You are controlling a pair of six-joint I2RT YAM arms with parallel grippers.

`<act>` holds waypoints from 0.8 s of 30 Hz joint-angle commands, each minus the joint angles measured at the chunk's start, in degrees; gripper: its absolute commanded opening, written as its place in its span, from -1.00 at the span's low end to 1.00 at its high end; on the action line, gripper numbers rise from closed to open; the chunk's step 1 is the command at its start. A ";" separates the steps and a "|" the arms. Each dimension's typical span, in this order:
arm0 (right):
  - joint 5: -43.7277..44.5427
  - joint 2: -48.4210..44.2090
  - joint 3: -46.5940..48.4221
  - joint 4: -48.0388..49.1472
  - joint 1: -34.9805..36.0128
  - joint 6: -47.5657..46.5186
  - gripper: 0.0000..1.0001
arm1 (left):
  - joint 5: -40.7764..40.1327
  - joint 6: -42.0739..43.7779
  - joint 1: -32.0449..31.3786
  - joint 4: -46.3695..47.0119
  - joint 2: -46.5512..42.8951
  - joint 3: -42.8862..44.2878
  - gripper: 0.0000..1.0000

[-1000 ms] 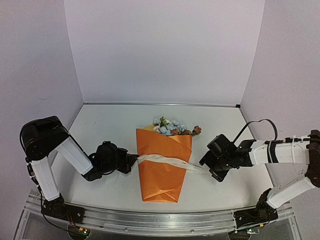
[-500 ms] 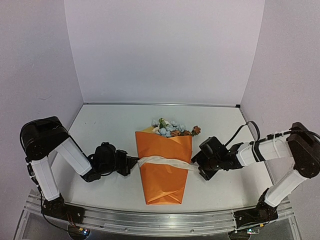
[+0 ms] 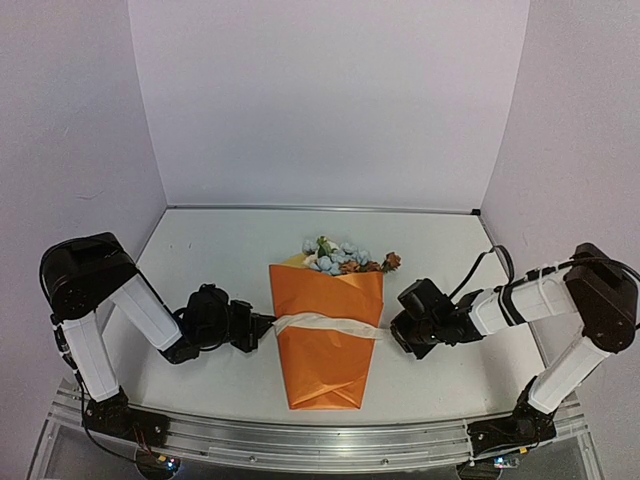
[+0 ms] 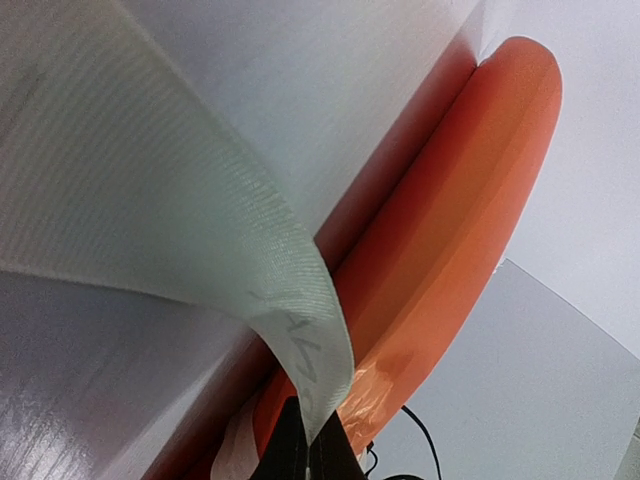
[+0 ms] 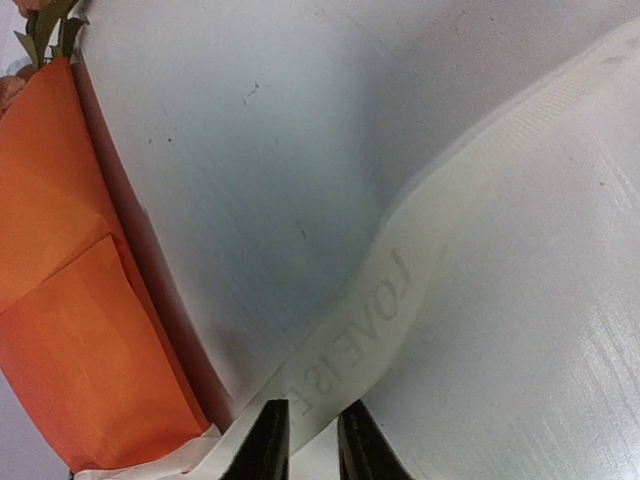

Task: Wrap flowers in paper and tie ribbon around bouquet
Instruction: Tie the ribbon around the folded bouquet.

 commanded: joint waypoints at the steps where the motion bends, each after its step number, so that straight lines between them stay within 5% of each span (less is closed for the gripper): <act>1: 3.02 1.12 0.55 -0.47 0.33 -1.57 -0.90 | 1.88 2.42 1.00 -0.51 -2.20 -0.28 -0.99; 10: 1.97 -0.96 0.38 -0.47 0.62 -2.41 -0.95 | 3.66 5.53 1.96 -2.73 -3.63 0.59 -0.93; 17: 2.07 -3.42 -0.99 -0.47 3.24 -0.74 -0.04 | 4.08 6.46 2.03 -4.88 -5.04 1.01 -0.88; 24: 1.45 -2.20 -2.78 4.29 4.71 4.32 0.24 | 5.65 6.92 2.31 -5.48 -5.40 1.22 -0.81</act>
